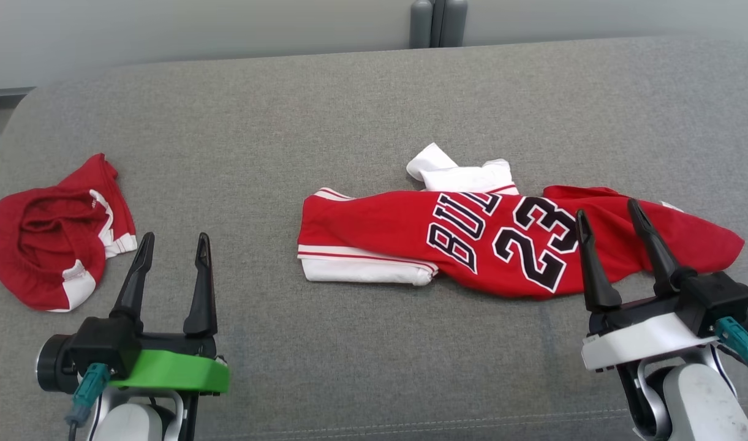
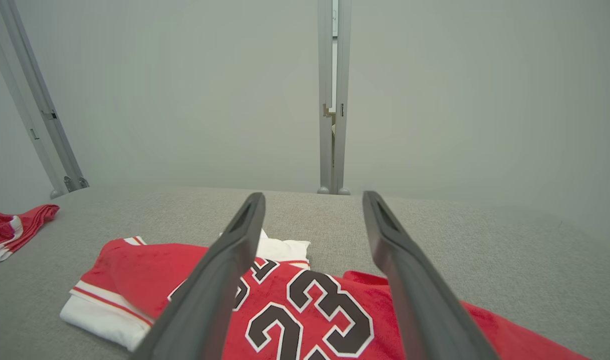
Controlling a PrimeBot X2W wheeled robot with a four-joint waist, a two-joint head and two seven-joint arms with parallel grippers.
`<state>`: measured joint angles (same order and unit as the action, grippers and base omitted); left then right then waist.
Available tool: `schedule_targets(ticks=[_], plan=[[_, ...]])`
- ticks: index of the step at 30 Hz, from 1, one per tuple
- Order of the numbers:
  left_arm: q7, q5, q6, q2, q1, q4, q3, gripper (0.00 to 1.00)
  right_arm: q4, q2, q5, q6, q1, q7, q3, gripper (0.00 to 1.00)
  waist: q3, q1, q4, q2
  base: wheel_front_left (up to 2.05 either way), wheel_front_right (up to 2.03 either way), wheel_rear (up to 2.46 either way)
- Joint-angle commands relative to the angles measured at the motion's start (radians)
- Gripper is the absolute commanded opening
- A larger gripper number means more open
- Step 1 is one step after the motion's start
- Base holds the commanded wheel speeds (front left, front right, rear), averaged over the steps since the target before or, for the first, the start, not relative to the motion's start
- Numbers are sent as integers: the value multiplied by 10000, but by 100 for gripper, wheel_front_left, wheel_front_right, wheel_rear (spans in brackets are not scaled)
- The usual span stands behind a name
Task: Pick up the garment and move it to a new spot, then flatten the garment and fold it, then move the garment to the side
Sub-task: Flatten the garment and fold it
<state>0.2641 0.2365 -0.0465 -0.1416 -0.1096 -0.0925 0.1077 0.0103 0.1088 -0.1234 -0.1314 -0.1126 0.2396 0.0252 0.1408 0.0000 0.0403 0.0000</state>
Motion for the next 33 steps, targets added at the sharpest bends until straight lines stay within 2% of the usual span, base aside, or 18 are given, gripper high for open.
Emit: schedule_targets(ticks=[1, 9, 18, 21, 28, 33], plan=[[1, -74, 48, 31, 172, 72, 25, 100, 45, -11, -90, 14, 252, -11, 44, 100, -171, 0, 52, 0, 0, 0, 0], [1, -16, -10, 56, 448, -43, 79, 100, 76, -167, -202, 14, 851, -97, 81, 100, -430, 0, 82, 0, 0, 0, 0], [1, -63, -14, 30, 368, -185, 170, 100, 48, -193, -265, 14, 802, -155, 255, 100, -363, 0, 111, 0, 0, 0, 0], [-143, 34, -203, 11, 76, -304, 383, 100, -9, -172, -275, 14, 729, -166, 259, 100, -250, 0, 143, 0, 0, 0, 0], [-1717, 583, -750, -46, -841, -1346, 1706, 100, -64, -84, -240, 14, 471, -222, 478, 100, 131, 0, -24, 0, 0, 0, 0], [-2628, 1111, -845, -363, -1654, -2151, 3330, 100, -67, -63, -268, 14, 298, -192, 638, 100, 572, 0, -320, 0, 0, 0, 0]])
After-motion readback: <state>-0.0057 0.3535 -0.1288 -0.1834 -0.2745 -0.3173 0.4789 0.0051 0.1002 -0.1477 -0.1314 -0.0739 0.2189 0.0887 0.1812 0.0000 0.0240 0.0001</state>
